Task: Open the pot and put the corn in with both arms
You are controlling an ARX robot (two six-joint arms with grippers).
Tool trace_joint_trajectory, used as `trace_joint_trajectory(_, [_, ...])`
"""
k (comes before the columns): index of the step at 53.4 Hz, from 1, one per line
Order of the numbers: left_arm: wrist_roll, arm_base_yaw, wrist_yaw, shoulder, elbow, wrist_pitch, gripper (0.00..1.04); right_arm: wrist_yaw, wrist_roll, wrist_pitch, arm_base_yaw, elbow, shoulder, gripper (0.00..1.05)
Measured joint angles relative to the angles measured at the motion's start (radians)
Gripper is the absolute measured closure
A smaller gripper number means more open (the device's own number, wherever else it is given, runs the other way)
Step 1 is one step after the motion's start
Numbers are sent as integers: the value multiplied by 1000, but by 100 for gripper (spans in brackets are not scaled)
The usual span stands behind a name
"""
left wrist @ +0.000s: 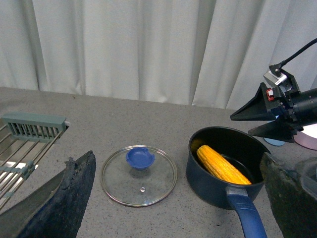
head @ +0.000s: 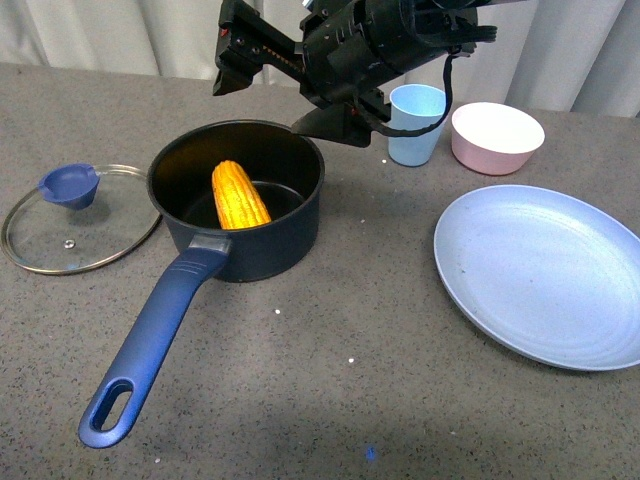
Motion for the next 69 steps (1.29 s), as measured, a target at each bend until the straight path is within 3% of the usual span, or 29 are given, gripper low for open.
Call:
trace_joint_trajectory(14, [0, 0, 0, 0, 0, 0, 6, 319, -137, 238, -47, -315, -277, 9])
trace_joint_trajectory(19, [0, 0, 0, 0, 0, 0, 6, 367, -146, 307, -89, -481, -431, 9])
trace_joint_trajectory(29, [0, 0, 0, 0, 0, 0, 6, 558, -155, 406, -180, -877, -747, 9])
trace_joint_trajectory(40, [0, 0, 0, 0, 0, 0, 6, 700, -174, 460, -229, -1133, -981, 10])
trace_joint_trajectory(45, [0, 0, 0, 0, 0, 0, 6, 692, -335, 840, -257, -1314, -1034, 28])
trace_joint_trajectory(49, [0, 0, 0, 0, 0, 0, 6, 677, -401, 970, -277, -1387, -1081, 40])
trace_joint_trajectory(62, [0, 0, 0, 0, 0, 0, 6, 626, -458, 935, -329, -1489, -1239, 79])
trace_joint_trajectory(68, [0, 0, 0, 0, 0, 0, 6, 602, -467, 962, -355, -1556, -1284, 104])
trace_joint_trajectory(69, [0, 0, 0, 0, 0, 0, 6, 598, -467, 951, -358, -1563, -1295, 103])
